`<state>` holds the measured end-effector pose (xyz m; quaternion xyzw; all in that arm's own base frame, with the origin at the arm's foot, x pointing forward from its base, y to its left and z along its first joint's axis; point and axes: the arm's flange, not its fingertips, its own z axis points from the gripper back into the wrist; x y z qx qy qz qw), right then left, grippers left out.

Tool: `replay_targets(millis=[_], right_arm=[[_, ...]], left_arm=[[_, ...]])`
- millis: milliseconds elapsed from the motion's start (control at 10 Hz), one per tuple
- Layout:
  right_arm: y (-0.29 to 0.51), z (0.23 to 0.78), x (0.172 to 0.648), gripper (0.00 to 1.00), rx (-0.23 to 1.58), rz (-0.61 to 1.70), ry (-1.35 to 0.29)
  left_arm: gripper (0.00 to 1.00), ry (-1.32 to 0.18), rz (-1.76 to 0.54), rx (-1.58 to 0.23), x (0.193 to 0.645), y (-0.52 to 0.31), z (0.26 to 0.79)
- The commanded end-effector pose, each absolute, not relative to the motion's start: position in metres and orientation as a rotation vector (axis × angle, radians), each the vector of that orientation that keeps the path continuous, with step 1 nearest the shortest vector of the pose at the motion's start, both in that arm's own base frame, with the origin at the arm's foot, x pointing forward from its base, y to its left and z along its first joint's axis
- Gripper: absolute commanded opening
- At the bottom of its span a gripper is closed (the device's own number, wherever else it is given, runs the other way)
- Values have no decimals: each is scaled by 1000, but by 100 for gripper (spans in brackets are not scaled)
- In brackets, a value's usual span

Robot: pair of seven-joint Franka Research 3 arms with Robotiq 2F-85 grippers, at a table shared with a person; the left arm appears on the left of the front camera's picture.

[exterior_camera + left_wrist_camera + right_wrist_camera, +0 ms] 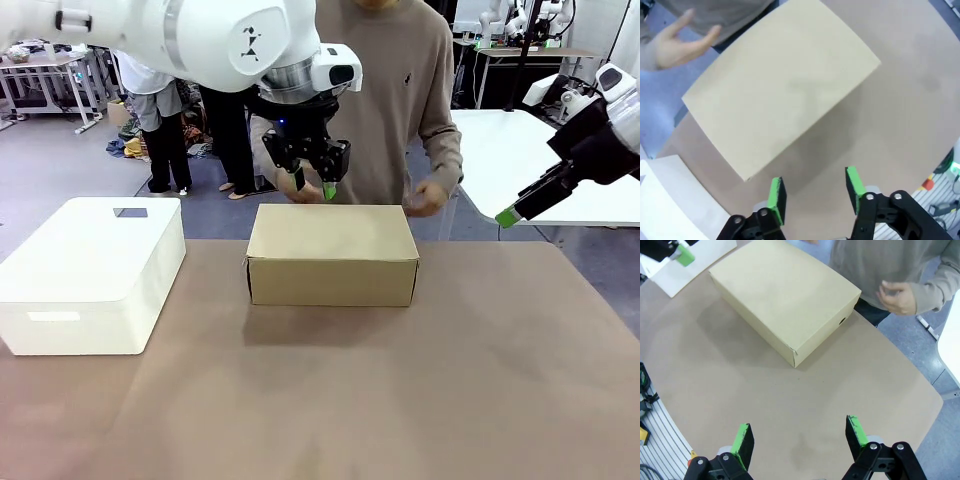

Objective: Pack the shoes into the box.
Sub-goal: Press down on the lid of the Shoes Box.

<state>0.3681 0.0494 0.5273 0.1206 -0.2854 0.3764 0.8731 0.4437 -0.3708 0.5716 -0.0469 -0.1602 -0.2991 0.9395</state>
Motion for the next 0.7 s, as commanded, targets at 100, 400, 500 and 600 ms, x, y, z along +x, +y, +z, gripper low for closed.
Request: replay_targets(millis=[100, 400, 500, 600], right_arm=[[49, 530, 371, 97, 246, 781, -590], [49, 530, 371, 97, 246, 781, -590], [49, 530, 371, 97, 246, 781, -590], [49, 530, 371, 97, 246, 781, -590]], left_arm=[[100, -344, -708, -175, 410, -322, 571], [100, -376, -772, -185, 387, -282, 567], [100, -376, -789, -179, 382, -270, 565], [100, -378, -800, -176, 375, -259, 563]])
